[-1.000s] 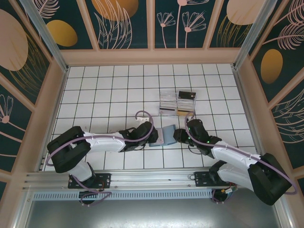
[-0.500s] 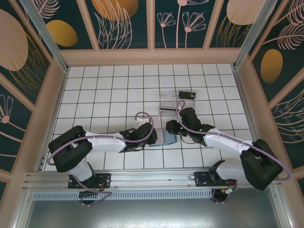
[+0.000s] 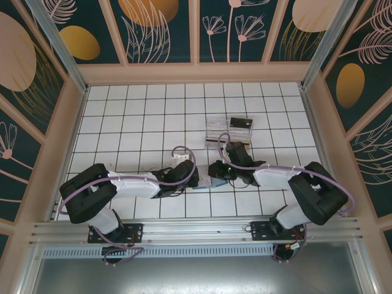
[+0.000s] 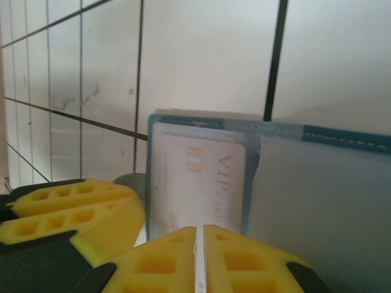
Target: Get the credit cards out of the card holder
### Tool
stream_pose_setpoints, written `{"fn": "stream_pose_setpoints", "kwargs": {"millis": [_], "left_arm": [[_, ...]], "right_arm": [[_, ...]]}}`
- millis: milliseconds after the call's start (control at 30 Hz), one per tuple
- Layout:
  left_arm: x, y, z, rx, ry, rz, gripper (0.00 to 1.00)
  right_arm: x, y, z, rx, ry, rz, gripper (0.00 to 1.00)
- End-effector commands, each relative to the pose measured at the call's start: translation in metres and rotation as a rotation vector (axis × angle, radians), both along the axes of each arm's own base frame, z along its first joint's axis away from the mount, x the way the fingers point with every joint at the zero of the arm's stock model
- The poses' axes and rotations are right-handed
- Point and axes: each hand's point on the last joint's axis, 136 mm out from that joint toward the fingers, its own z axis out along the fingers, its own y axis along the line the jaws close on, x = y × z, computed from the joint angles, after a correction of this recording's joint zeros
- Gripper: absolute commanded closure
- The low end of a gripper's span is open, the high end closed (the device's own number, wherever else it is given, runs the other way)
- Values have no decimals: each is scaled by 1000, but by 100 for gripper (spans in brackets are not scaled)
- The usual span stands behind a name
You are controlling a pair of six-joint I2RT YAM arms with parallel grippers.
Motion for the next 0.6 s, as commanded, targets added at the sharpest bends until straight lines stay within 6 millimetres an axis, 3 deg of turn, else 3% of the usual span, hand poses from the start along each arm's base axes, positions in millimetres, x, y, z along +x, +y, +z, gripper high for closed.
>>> {"fn": "stream_pose_setpoints", "kwargs": {"millis": [0,267,567], "left_arm": [[1,9,-13,64,17,20,86],[0,10,-20,89,34,22,88],[-1,8,-22,86,41,16,90]], "right_arm": [[-3,-2,-8,12,25,-5,86],[-6,-9,-22,-8,60,-20,84],[-7,-2,-15,52,67,-4,78]]}}
